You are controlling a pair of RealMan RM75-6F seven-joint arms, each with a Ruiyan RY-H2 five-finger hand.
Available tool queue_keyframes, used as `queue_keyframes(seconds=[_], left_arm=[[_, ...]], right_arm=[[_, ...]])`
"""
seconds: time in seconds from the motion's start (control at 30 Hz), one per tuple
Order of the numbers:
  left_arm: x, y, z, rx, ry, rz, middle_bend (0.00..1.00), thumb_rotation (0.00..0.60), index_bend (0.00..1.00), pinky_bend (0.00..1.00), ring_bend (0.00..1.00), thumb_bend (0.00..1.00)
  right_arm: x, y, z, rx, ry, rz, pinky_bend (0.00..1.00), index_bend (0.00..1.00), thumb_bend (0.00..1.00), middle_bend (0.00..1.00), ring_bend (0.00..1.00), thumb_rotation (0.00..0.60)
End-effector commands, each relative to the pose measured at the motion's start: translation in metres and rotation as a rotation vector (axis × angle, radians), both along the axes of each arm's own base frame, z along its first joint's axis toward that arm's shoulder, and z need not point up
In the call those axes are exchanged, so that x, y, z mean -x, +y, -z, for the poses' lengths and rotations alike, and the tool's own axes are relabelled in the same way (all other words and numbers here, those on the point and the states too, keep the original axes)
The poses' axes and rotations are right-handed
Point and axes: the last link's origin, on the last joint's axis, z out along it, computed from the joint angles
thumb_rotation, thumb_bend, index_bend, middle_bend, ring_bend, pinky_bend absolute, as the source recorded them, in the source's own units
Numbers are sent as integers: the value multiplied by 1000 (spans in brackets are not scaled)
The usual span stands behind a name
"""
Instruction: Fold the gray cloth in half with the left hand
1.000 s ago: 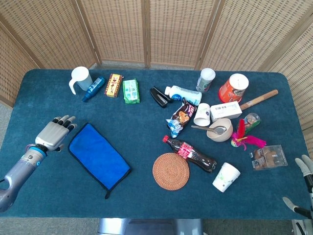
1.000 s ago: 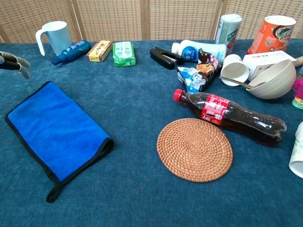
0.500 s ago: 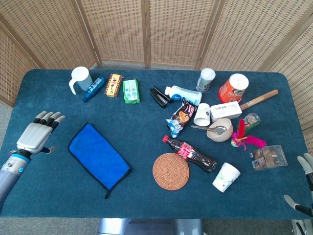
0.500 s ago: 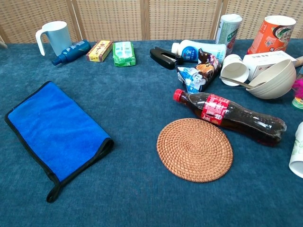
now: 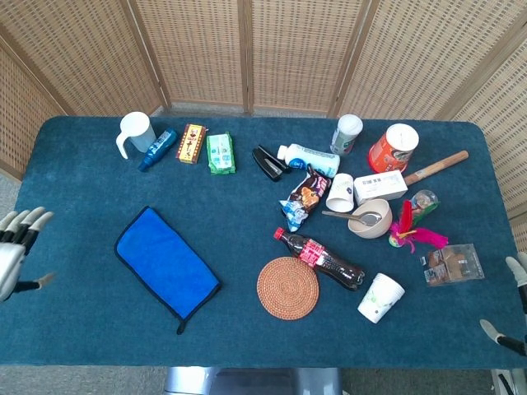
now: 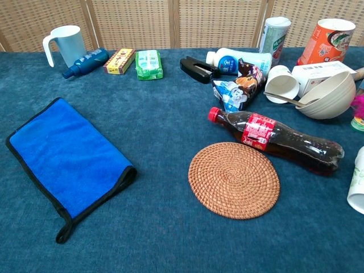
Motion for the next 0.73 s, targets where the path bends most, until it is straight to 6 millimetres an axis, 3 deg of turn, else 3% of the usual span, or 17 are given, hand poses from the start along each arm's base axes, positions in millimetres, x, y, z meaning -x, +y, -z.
queue_keyframes(seconds=[0.03, 0.27, 0.73], left_arm=[[6, -33, -4, -40, -57, 11, 0, 600, 54, 16, 0, 171], [7, -60, -4, -97, -104, 5, 0, 600, 63, 15, 0, 170], [5, -77, 12, -59, -74, -71, 0, 600, 110, 0, 0, 170]], right_arm=[[1, -1, 1, 14, 12, 9, 0, 0, 0, 0, 0, 600], [5, -4, 5, 16, 73, 44, 0, 0, 0, 0, 0, 600], [5, -7, 8, 27, 73, 7, 0, 0, 0, 0, 0, 600]])
